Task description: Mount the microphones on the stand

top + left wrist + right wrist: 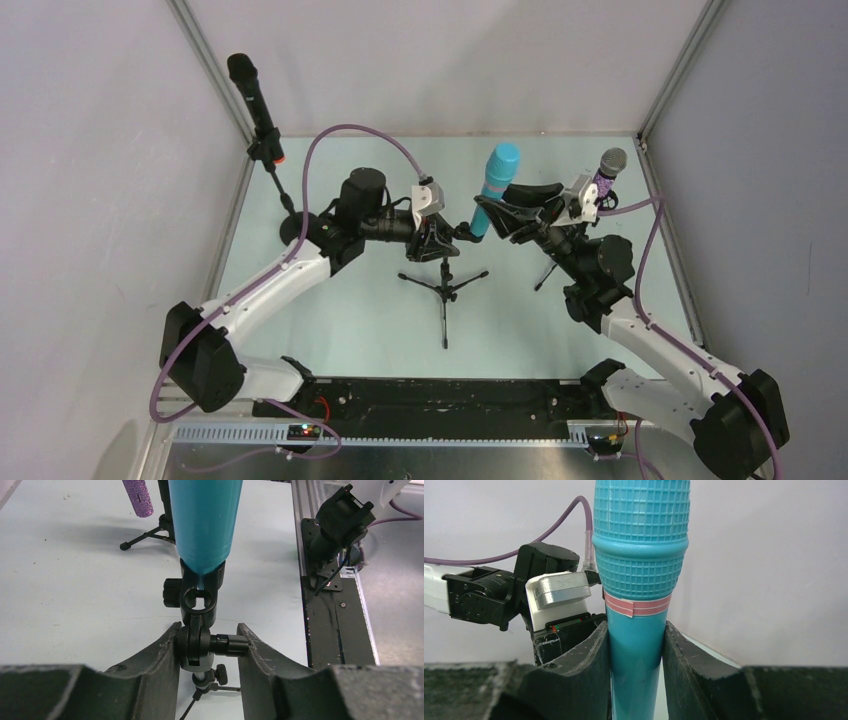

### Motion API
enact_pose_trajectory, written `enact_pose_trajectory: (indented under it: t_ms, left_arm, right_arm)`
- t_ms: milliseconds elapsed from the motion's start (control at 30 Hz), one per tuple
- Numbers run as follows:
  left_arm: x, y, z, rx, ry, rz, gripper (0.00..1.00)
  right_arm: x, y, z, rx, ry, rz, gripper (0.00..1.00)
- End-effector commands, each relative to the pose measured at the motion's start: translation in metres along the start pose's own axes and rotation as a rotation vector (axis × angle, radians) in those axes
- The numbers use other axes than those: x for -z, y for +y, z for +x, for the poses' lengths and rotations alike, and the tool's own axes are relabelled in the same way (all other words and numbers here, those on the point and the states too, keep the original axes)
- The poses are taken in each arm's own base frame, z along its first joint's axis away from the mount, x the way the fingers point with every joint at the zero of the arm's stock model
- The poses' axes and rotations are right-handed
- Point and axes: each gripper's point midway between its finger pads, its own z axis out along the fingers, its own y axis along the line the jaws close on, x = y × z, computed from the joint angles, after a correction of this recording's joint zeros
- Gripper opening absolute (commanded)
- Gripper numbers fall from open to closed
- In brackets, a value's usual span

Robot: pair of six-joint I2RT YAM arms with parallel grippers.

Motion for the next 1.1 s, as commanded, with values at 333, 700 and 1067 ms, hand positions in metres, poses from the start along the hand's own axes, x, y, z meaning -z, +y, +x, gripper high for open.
enact_pose_trajectory:
  t_ms: [333, 700, 1067]
  left_arm:
    - [0.000, 0.004, -0.025, -0.033, -0.047, -0.006, 0.00]
    - [0.001, 0.004, -0.025, -0.034, -0.048, -0.008, 0.00]
    - [0.001, 0.004, -0.025, -0.036, -0.049, -0.009, 0.00]
  right_arm:
    - [0.016, -0.004, 0.039, 0.009, 0.059, 0.027, 0.00]
    - [0.024, -0.004, 0.053, 0.023, 0.073, 0.023, 0.00]
    - [0.031, -0.005, 0.069, 0.021, 0.107, 0.029, 0.00]
